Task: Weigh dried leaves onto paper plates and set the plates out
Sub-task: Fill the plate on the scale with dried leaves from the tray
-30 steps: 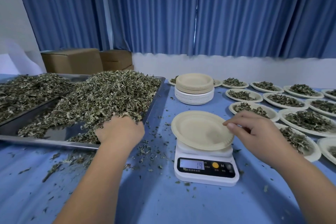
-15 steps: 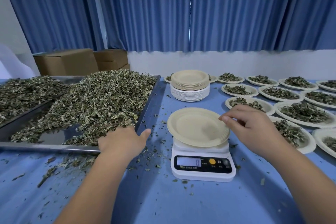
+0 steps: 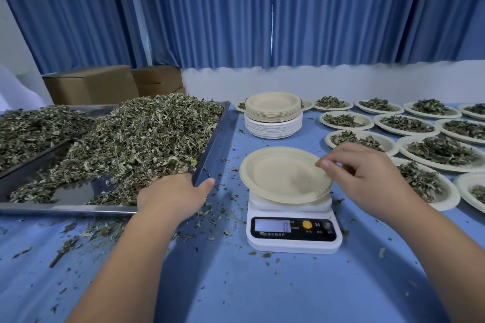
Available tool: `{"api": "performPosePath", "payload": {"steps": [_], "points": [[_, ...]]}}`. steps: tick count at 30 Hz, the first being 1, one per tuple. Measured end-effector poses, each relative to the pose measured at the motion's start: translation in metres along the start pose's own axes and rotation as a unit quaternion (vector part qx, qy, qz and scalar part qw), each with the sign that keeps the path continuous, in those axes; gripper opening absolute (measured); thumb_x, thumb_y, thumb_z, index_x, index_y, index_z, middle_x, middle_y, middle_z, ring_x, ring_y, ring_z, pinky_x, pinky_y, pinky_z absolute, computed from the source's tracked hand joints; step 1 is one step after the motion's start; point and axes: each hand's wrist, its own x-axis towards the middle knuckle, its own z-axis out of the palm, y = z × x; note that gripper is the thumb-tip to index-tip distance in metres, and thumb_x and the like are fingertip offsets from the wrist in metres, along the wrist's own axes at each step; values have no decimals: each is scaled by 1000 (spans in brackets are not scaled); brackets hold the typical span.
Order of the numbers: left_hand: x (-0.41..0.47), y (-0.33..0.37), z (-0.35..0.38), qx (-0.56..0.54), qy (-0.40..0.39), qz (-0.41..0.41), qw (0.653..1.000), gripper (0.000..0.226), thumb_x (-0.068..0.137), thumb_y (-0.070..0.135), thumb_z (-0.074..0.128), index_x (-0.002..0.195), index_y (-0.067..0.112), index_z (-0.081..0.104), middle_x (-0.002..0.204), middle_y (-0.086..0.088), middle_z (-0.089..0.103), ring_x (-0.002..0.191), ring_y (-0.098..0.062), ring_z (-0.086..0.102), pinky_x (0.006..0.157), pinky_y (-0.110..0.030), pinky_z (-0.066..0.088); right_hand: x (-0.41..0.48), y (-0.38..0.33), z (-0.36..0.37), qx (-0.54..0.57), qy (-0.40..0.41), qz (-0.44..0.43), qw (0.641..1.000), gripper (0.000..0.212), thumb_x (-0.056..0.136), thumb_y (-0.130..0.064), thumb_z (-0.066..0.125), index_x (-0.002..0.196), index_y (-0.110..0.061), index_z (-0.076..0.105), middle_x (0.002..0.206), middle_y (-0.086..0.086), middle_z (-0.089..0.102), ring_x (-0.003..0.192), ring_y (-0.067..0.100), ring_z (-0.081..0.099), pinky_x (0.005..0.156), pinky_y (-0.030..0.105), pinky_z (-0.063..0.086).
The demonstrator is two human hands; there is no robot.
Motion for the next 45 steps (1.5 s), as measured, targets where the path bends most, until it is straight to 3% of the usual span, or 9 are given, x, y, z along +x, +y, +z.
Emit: {"api": "performPosePath", "payload": {"steps": [3, 9, 13, 17, 24, 30, 34, 38, 45], "points": [[-9, 5, 2, 35, 52, -7, 998, 63, 91, 71, 27, 120, 22, 54, 109, 0, 54, 112, -28, 50, 95, -49, 34, -2, 1, 0, -5, -1, 3, 1000, 15, 91, -21, 62, 86, -22, 75, 83, -8, 63, 68, 4, 51, 61, 6, 34], [-19, 6, 7, 77, 75, -23, 994, 59, 93, 65, 28, 127, 23, 51, 126, -3, 56, 119, -29, 50, 97, -47, 35, -1, 0, -3, 3, 6, 2, 1000, 15, 91, -22, 61, 86, -24, 75, 83, -9, 63, 66, 3, 51, 59, 6, 33], [-20, 0, 13, 84, 150, 21, 985, 51, 95, 60, 32, 112, 20, 58, 102, -2, 64, 98, -26, 60, 83, -38, 46, -1, 1, -4, 16, 13, 7, 1000, 16, 91, -23, 60, 86, -23, 75, 82, -9, 61, 65, 6, 50, 59, 8, 33], [-18, -4, 15, 56, 185, 52, 980, 45, 95, 58, 35, 96, 19, 58, 75, 4, 52, 74, -24, 56, 62, -31, 41, -2, 2, -4, 21, 11, 13, 1000, 16, 91, -24, 60, 86, -24, 74, 79, -11, 60, 64, 6, 49, 58, 9, 32], [-12, -18, 3, -73, 163, 65, 982, 42, 90, 64, 43, 76, 27, 55, 57, 3, 57, 51, -14, 53, 48, -23, 36, -1, 4, -5, 39, 19, 13, 999, 16, 91, -23, 61, 82, -25, 74, 79, -8, 61, 64, 7, 49, 58, 9, 32], [3, -29, -10, -181, 116, 92, 972, 36, 89, 51, 60, 70, 20, 64, 35, 8, 49, 26, -4, 36, 31, -15, 24, -2, 3, -4, 44, 15, 13, 999, 17, 91, -22, 61, 81, -28, 73, 78, -9, 60, 63, 5, 50, 59, 7, 33], [15, -30, -19, -182, 107, 100, 972, 38, 89, 49, 62, 73, 13, 63, 30, 5, 43, 23, -5, 30, 28, -15, 21, -1, 5, -4, 40, 11, 18, 999, 16, 91, -21, 60, 83, -26, 73, 79, -9, 61, 63, 3, 50, 59, 6, 33], [23, -18, -36, -184, 169, 94, 964, 42, 89, 50, 60, 71, 12, 64, 32, 6, 43, 23, -5, 32, 28, -15, 25, -1, 5, -3, 36, 10, 20, 999, 16, 91, -22, 60, 82, -27, 73, 79, -9, 60, 64, 3, 50, 59, 7, 33], [11, 53, -74, -230, 273, 185, 916, 38, 89, 49, 60, 66, 19, 62, 56, 4, 60, 50, -10, 52, 48, -22, 38, 0, 6, -2, 47, 25, 23, 998, 17, 91, -22, 61, 79, -28, 72, 77, -9, 60, 62, 4, 49, 57, 7, 32]]}}
